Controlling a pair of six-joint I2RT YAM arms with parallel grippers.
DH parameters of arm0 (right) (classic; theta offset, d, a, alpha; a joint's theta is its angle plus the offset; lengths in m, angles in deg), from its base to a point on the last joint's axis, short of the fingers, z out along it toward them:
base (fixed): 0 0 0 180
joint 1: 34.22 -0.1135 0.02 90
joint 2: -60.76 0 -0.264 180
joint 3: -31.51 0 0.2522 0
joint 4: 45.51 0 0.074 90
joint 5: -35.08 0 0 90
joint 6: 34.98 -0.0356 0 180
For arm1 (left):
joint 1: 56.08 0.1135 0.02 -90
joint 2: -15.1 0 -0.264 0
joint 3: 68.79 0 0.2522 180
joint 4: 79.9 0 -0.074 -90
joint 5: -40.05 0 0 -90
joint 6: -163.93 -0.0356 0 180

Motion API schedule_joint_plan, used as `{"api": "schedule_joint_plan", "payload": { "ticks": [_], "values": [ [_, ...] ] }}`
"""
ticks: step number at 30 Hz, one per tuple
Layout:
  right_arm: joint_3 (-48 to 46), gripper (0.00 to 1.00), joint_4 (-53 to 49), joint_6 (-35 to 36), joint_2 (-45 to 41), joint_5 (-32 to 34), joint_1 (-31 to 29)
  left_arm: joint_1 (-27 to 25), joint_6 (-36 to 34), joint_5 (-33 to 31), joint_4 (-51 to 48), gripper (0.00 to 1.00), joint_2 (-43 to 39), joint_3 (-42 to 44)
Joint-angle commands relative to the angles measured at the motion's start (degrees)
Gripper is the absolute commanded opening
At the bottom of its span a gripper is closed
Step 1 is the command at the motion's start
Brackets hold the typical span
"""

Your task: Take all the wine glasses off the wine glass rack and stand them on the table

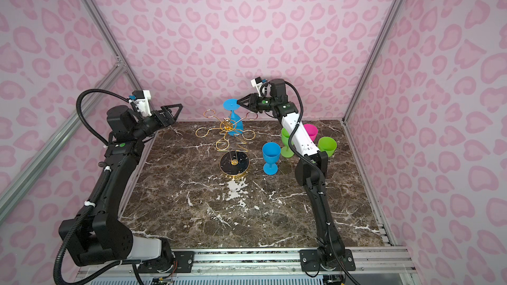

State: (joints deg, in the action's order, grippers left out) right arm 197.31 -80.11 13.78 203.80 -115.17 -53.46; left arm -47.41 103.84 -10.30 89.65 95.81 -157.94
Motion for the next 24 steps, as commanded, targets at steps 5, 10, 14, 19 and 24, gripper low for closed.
{"api": "schedule_joint_plan", "payload": {
  "ticks": [5, 10, 14, 19, 24],
  "values": [
    [0.53, 0.20, 1.84, -0.34, 0.48, -0.66, -0.05, 0.21, -0.03, 0.95, 2.36, 0.97, -0.40, 0.25],
    [0.53, 0.15, 2.17, -0.75, 0.31, -0.73, 0.03, 0.30, 0.23, 1.08, 2.57, 0.97, -0.29, 0.29],
    [0.60, 0.10, 3.63, -2.21, 0.22, -0.75, 0.20, 0.30, 0.32, 1.19, 2.75, 0.97, -0.30, 0.26],
    [0.55, 0.05, 4.49, -3.06, 0.22, -0.79, 0.35, 0.41, 0.41, 1.21, 2.75, 0.97, -0.37, 0.30],
    [0.61, 0.03, 4.99, -3.78, -0.04, -0.75, 0.35, 0.47, 0.59, 1.38, 2.93, 0.97, -0.38, 0.34]
  ]
}}
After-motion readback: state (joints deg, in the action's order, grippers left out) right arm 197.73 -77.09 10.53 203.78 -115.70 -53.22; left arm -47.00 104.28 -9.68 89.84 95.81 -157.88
